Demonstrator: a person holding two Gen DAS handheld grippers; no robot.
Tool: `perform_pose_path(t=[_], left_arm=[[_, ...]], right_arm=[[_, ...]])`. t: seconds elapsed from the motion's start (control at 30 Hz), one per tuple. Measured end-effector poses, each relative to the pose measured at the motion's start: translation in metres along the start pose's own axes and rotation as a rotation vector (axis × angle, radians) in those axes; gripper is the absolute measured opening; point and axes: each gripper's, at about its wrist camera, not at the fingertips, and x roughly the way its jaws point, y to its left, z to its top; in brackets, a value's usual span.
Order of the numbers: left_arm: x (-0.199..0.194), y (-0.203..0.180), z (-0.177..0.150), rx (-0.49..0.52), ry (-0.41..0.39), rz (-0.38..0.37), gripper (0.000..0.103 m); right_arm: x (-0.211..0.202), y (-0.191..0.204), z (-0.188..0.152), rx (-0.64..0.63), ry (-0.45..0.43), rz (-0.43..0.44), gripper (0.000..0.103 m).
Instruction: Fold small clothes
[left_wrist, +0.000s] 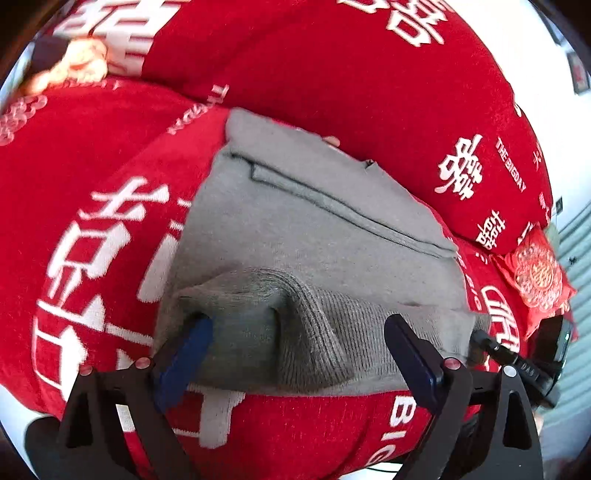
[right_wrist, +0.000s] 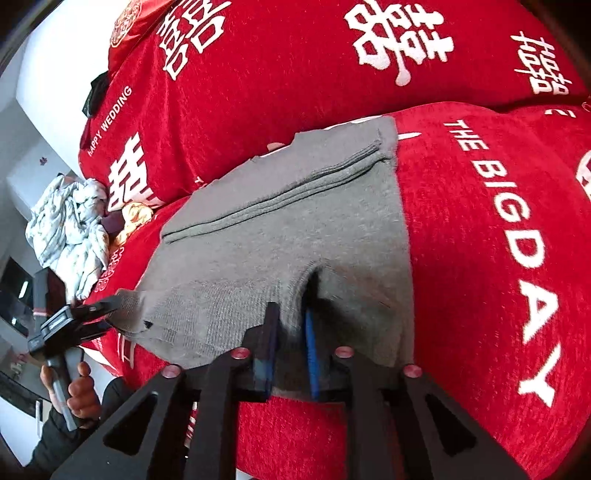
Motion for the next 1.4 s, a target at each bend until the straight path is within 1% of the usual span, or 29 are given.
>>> perform_pose_path(t=[0.07,0.13,0.23,0.3,0.33,0.43,0.5,0.53,0.57,0.6,0.63,0.67,0.73,0.83,0.93,1.1,1.27,1.4], left_arm=[[0.004,-0.004,0.001,0.011,0.026,-0.006,0.095],[0.009,-0.007,0.003,0.000,0.048,-0.014,0.095],[0.010,-0.014,0.007,0.004,0.060,-0.037,0.095],[0.012,-0.020,0.009,0.012,0.071,-0.048,0.095],[0.014,-0.021,0.010,0.015,0.080,-0.052,0.095],[0.028,-0.021,0.013,0.009,0.119,-0.032,0.095],[0.035,-0.017,0.013,-0.018,0.134,-0.025,0.094],[0.034,-0.017,0.014,-0.013,0.125,-0.018,0.077],[0.032,-0.018,0.014,0.005,0.122,-0.010,0.038],[0.034,-0.019,0.014,0.018,0.145,-0.008,0.019],[0.036,-0.017,0.014,0.012,0.169,-0.012,0.010],[0.036,-0.013,0.014,0.000,0.172,-0.015,0.010],[0.030,-0.012,0.014,-0.001,0.158,-0.003,0.010],[0.012,-0.018,0.016,0.026,0.101,-0.003,0.010],[-0.001,-0.028,0.021,0.059,0.055,0.010,0.010],[-0.012,-0.045,0.037,0.098,-0.014,0.036,0.010],[-0.011,-0.058,0.058,0.114,-0.044,0.057,0.010],[-0.013,-0.066,0.078,0.127,-0.069,0.061,0.010]], right_arm=[[-0.001,-0.002,0.000,0.011,0.004,0.008,0.044],[-0.005,-0.003,0.001,0.027,-0.009,0.018,0.050],[-0.011,-0.007,0.005,0.051,-0.017,0.035,0.050],[-0.011,-0.010,0.009,0.075,-0.007,0.053,0.050],[-0.009,-0.010,0.010,0.087,0.004,0.057,0.050],[0.003,-0.009,0.012,0.108,0.044,0.081,0.050],[0.018,-0.006,0.011,0.104,0.100,0.078,0.050],[0.023,-0.004,0.010,0.092,0.107,0.075,0.045],[0.025,-0.001,0.009,0.067,0.099,0.057,0.031],[0.026,0.002,0.010,0.053,0.104,0.052,0.022],[0.026,0.003,0.010,0.052,0.111,0.066,0.010],[0.024,0.004,0.011,0.050,0.106,0.076,0.010],[0.017,0.009,0.013,0.016,0.085,0.068,0.009],[-0.001,0.016,0.018,-0.018,0.039,0.079,0.008],[-0.016,0.020,0.027,-0.022,-0.009,0.091,0.008],[-0.026,0.024,0.047,-0.011,-0.065,0.081,0.008],[-0.029,0.029,0.071,-0.005,-0.097,0.062,0.008],[-0.030,0.033,0.091,-0.007,-0.120,0.048,0.008]])
